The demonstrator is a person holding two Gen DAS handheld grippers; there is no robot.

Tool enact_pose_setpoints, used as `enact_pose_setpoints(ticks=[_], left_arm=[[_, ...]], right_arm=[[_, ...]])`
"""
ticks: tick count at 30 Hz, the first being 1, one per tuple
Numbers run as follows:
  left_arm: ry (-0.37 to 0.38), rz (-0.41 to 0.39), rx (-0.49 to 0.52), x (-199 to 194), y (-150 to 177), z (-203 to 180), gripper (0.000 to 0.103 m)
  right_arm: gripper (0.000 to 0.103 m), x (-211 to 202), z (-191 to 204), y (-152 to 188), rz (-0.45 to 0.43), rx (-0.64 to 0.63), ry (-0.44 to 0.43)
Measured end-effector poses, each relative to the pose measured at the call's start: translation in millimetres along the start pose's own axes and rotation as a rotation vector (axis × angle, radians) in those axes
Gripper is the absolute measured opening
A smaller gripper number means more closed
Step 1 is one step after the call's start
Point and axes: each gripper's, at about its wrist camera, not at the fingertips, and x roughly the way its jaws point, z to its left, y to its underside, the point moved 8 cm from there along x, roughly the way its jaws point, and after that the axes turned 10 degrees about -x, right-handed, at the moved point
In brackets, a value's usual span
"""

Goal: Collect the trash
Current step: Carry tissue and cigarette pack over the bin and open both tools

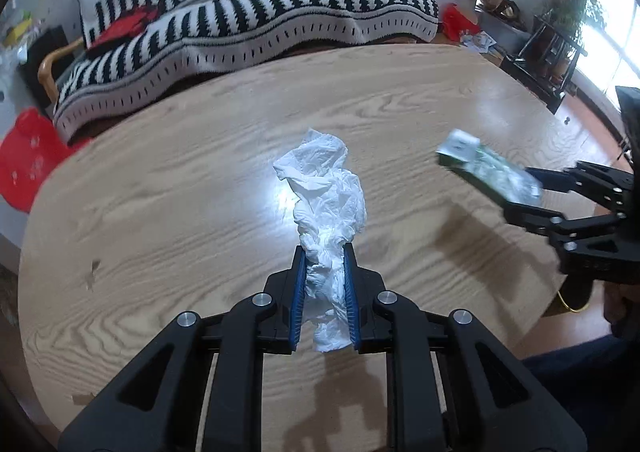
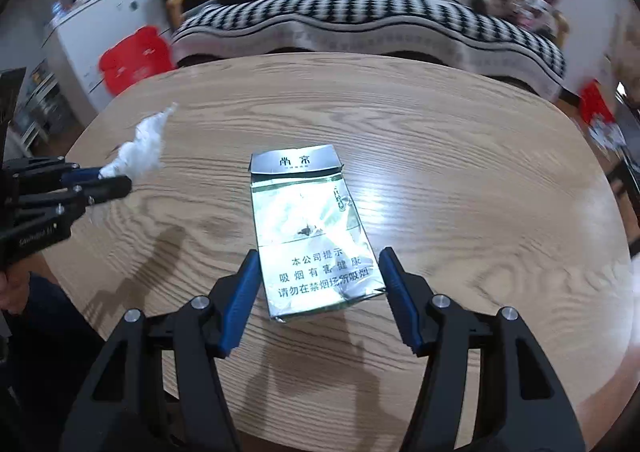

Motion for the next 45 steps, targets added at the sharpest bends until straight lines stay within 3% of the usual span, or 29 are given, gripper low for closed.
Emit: enact_pose_setpoints(ticks=[4,12,18,23,28,35,45], left_arm=[[0.078,0.056,-0.02,15.1,9.5,-31.5,0.017],[0.235,0.05,0.117,16.2,7.2,-162.7,0.017],[0.368,0.043,0.261,12.9,24.9,-281.7,0.017],[0.473,0.063,0.338,13.2,47.4,-353.1,0.017],[0.558,0.087,0.427,16.1,76.3,-415.2,0.017],[0.677,0.232,0.434,40.6,117.4,-474.7,0.017],[0.664,0.3,0.476,66.5,152.9,-508.9,0.017]], right_arm=[[0.06,-13.1,-34.7,22.8,0.009,0.069,0.046],[0.06,-67.6,-127.5,98.0,-0.009,0.267,0.173],[0.06,-127.4,-220.5,193.1,-0.033,0.523,0.295],[0.06,-166.2,-277.3,273.7,-0.023,0.717,0.383],[0.06,-186.9,-304.6,327.3,-0.005,0.831,0.419],[0.06,-193.0,-315.9,361.9,0.035,0.904,0.424],[0.06,-183.0,-323.3,375.9,0.08,0.93,0.43]])
